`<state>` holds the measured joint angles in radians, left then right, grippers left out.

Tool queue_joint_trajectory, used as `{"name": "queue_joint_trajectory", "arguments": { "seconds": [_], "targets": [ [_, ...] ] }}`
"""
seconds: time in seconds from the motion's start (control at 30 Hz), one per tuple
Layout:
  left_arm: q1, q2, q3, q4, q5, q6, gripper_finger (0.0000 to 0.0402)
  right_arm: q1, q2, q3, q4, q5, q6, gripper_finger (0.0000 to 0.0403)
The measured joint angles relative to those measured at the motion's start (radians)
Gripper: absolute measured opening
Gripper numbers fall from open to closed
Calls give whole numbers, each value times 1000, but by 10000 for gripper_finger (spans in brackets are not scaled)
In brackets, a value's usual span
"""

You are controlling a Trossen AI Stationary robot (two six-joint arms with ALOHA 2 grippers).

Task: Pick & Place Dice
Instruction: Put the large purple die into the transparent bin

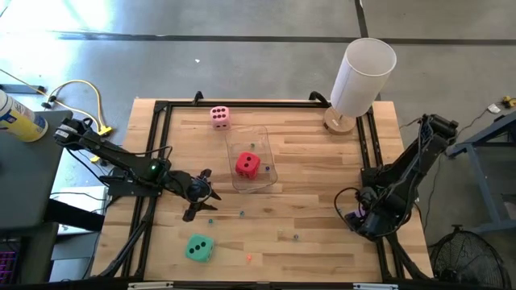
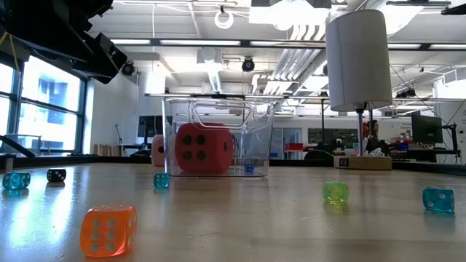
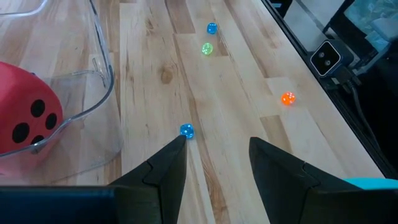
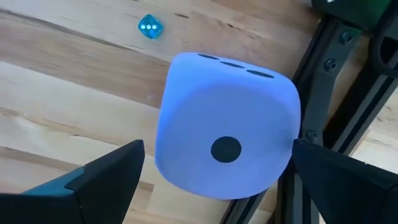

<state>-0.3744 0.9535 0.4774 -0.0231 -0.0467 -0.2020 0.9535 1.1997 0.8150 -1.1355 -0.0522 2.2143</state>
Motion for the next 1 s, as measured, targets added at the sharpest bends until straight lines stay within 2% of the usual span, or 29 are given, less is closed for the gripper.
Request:
{"name": "queue_joint_trajectory", "arguments": {
  "seconds": [0.73, 1.0],
  "targets": [
    [0, 0, 0, 0, 0, 0, 168, 0, 50, 0, -11, -1, -15, 400],
    [0, 0, 0, 0, 1, 0, 168, 0, 46, -107, 137, -11, -12, 401]
  ]
}}
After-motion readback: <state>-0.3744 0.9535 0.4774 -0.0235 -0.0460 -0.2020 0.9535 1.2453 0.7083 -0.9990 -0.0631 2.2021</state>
